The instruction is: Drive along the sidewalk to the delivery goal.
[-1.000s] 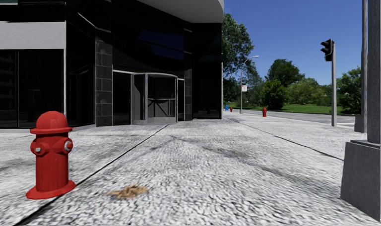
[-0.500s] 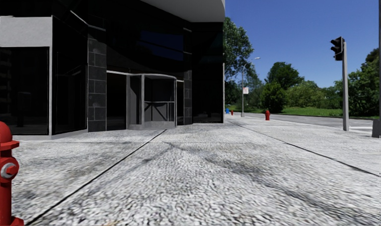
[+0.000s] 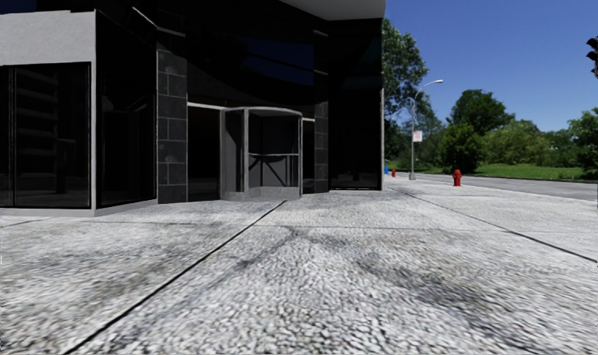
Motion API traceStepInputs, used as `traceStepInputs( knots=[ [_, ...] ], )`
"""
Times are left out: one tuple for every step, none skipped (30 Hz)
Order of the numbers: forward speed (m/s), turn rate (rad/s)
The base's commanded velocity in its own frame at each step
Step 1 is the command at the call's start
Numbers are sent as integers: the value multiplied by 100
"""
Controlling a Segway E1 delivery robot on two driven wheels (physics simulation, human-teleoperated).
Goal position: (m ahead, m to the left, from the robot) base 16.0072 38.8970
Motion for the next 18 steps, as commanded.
traceStepInputs(
  knots=[
    [117, 38],
    [117, 38],
    [117, 38],
    [117, 38],
    [117, 38],
    [118, 38],
    [118, 38],
    [127, 38],
    [134, 38],
    [144, 38],
    [144, 38],
    [146, 38],
    [148, 38],
    [148, 38],
    [148, 38],
    [148, 38],
    [148, 38],
    [148, 38]
  ],
)
